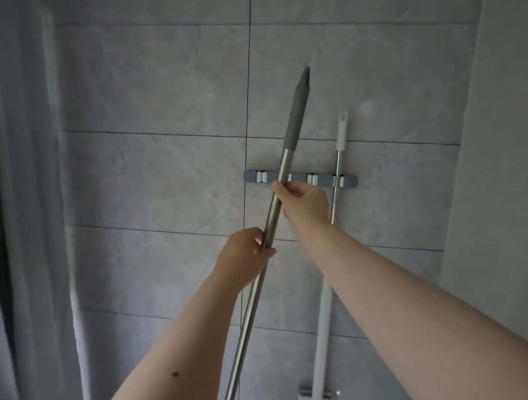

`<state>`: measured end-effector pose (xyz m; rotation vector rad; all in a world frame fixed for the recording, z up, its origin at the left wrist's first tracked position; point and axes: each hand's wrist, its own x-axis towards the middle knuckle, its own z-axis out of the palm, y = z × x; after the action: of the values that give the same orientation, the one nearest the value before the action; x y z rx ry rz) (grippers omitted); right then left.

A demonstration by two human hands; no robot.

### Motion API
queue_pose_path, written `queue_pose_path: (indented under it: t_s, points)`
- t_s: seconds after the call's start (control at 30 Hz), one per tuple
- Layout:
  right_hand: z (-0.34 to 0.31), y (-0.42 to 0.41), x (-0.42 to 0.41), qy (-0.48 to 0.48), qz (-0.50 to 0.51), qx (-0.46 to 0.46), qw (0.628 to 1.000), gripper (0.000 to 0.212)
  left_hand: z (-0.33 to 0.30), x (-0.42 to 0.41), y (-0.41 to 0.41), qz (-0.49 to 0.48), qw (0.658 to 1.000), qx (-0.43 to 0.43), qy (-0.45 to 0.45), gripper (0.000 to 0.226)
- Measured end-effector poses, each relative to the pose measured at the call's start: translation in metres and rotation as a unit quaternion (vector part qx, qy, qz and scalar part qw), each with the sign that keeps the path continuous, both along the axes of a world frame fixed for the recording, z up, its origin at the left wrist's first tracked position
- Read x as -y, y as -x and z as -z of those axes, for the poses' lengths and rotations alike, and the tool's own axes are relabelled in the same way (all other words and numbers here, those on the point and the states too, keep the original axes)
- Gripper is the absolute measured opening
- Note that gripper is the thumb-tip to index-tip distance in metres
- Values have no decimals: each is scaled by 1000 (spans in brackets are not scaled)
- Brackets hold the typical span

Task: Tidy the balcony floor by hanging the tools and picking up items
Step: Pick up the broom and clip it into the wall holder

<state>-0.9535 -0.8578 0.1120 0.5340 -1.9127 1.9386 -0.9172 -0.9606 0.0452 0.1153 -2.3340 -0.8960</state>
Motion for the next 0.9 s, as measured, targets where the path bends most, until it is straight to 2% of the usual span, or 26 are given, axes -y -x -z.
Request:
queue_pose_path:
  t_s: [0.27,0.43,0.63,0.8,0.9]
  points:
    - [-9,93,22,8,10,-1,1000,18,-4,15,88,28,999,-20,-34,20]
    - [-24,154,39,7,-16,-5,1000,25,-11,28,144,32,998,-21,-48,17]
    - [-32,203,59,-19,-15,-34,999,13,-18,47,188,18,999,-27,-39,21]
    - [-36,226,75,-88,0,-57,995,24,-21,65,209,9,1000,2,-18,23]
    - [-41,237,87,-119,29,-64,990,22,-22,76,222,14,1000,8,-14,20]
